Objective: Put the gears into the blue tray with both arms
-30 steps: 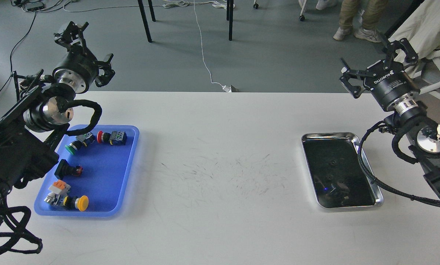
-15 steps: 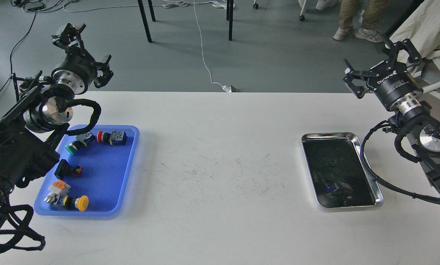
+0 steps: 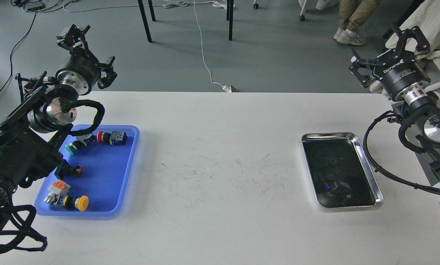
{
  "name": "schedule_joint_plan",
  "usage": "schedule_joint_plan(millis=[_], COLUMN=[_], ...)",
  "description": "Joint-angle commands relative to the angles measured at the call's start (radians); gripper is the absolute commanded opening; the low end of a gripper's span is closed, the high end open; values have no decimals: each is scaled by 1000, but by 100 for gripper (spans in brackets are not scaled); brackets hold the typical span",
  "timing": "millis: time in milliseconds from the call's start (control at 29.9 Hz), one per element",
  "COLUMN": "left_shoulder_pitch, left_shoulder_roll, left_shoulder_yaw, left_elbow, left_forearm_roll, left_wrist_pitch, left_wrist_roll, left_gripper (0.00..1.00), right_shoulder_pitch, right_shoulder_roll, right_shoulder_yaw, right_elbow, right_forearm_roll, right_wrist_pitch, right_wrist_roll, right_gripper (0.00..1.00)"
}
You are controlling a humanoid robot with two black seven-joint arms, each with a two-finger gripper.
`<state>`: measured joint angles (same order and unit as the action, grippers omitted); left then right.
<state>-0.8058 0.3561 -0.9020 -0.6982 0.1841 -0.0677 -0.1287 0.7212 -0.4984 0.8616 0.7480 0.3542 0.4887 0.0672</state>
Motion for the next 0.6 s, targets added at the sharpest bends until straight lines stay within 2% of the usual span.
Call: schedule_joint_plan(millis=[0,200,334,468,568], left_shoulder_pitch=[-1,-1,0,0,0], left_shoulder_roll=[1,3,1,3,3], left_shoulder_yaw=[0,0,0,0,3], left_elbow=[0,-1,-9,-11,-11], left_forearm_roll=[0,2,2,2,5], left_wrist_pitch=[-1,-1,2,3,20], left_wrist_roll=[0,0,-2,-2,0], left_gripper=[98,98,98,98,98], right_shoulder_pitch=[0,30,52,104,191], right_shoulder_roll=[6,23,9,-101,-187], right_shoulder_yaw=[1,-32,-117,-203,-370], right_elbow=[-13,-15,8,53,125], right_forearm_roll=[0,-1,-32,-113,-216], right_wrist_pitch=[0,0,0,0,0], right_wrist_roll=[0,2,-3,-21,-29], right_gripper=[99,99,99,99,99])
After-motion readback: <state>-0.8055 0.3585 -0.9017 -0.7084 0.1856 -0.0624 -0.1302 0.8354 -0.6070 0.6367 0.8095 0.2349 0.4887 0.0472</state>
